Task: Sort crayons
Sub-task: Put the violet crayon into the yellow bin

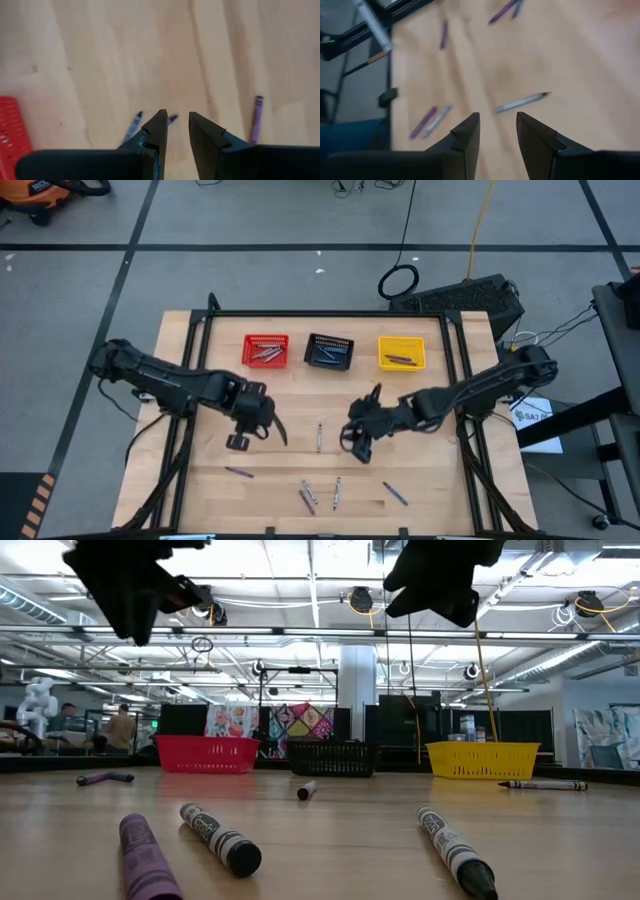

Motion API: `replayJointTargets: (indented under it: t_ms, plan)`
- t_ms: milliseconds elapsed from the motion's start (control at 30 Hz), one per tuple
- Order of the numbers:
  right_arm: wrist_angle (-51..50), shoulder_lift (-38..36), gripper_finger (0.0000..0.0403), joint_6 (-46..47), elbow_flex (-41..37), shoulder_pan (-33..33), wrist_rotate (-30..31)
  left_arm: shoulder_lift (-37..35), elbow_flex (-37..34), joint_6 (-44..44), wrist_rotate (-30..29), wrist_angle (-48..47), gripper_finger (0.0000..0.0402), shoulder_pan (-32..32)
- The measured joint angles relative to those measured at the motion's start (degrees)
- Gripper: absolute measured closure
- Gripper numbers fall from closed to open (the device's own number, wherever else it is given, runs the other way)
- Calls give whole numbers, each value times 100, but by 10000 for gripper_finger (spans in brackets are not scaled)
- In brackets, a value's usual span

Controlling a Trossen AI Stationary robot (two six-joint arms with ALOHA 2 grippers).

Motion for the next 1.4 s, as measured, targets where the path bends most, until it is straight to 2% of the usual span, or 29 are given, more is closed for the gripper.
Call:
replayJointTargets:
  t_ms: [333, 633, 867, 1067, 1400]
  plan:
    - [858, 830, 289, 1791, 0, 486, -130, 9, 0, -196, -28, 5, 324, -650]
    - [1554, 1213, 289, 2702, 0, 793, -126, 11, 0, -191, -39, 434, 324, -1085]
    - [1909, 1220, 289, 2708, 2, 924, 61, 203, 1, -137, -44, 1079, 324, -1410]
    - [1834, 1220, 289, 2579, 2, 824, 114, 814, 6, 553, -44, 1709, 324, -1633]
    - [1830, 1220, 289, 2392, 2, 778, 215, 1648, 4, 988, -83, 2973, 324, -1736]
